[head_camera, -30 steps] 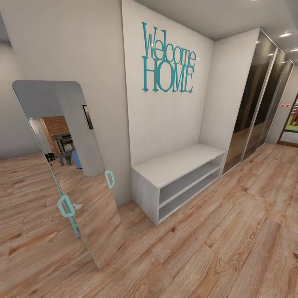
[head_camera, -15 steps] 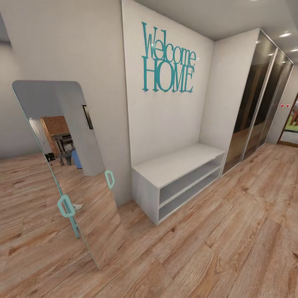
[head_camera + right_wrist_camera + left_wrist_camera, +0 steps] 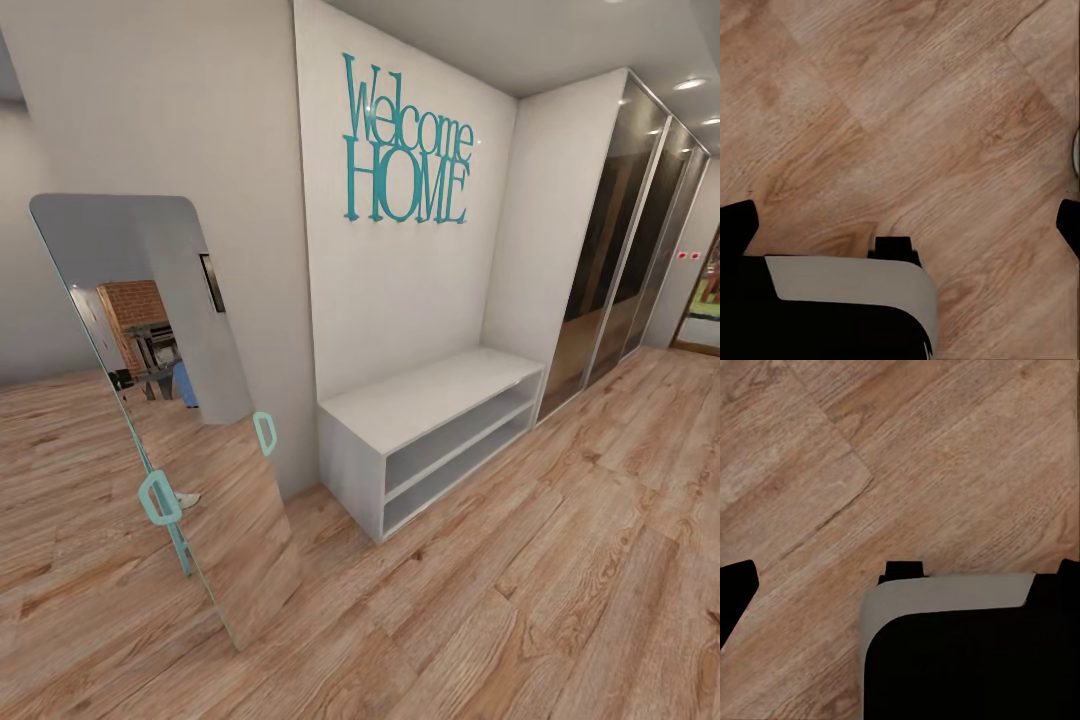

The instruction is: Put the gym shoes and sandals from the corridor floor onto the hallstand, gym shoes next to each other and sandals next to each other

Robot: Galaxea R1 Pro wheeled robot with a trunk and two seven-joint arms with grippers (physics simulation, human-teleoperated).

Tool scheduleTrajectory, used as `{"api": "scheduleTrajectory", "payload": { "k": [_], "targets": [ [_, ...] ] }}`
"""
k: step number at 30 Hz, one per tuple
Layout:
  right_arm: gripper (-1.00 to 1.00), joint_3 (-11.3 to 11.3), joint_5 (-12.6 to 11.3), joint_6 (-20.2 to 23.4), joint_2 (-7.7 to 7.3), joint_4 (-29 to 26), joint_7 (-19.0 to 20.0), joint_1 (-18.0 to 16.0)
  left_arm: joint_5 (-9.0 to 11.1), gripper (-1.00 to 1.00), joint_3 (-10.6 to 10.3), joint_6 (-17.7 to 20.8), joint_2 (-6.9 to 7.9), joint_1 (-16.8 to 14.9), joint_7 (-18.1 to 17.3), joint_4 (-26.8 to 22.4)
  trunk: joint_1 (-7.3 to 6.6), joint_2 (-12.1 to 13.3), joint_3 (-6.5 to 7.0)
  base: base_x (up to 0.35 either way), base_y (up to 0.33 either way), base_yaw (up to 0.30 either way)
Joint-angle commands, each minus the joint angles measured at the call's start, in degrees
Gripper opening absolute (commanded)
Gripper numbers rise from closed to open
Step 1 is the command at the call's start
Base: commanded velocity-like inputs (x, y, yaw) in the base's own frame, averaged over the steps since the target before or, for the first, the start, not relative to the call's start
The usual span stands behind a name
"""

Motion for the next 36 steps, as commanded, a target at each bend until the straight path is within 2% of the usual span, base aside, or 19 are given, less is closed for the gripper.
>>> {"api": "scheduleTrajectory", "payload": {
  "k": [1,9,15,25,36],
  "targets": [
    [1.0,-0.01,0.01,-0.17,-0.16,-1.04,-0.03,-0.01,0.03,1.0,0.0,-0.76,0.03,-0.25,0.01,-0.03,0.0,-0.03,-0.06,0.0,0.0,0.0],
    [1.0,-0.12,-0.01,-0.6,-0.66,-8.77,-0.03,-0.19,0.14,1.0,0.03,-2.56,0.03,-3.11,0.01,-1.37,0.0,-0.03,-0.06,0.0,0.0,0.0],
    [1.0,-0.14,-0.02,-3.33,-0.74,-12.48,-0.03,-0.68,0.18,1.0,0.03,-2.86,-0.04,-5.44,0.01,-2.99,0.0,-0.03,-0.06,0.0,0.0,0.0],
    [1.0,-0.14,-0.08,-11.17,-0.78,-13.82,-0.03,-1.52,0.38,1.0,0.03,-2.96,0.0,-8.72,-0.03,-5.29,0.0,-0.03,-0.06,0.0,0.0,0.0],
    [1.0,-0.09,0.02,-12.98,-0.86,-13.07,0.03,-1.67,-0.07,1.0,-0.49,-2.91,-0.37,-10.0,-0.68,-5.29,0.0,-0.03,-0.06,0.0,0.0,0.0]
  ]
}}
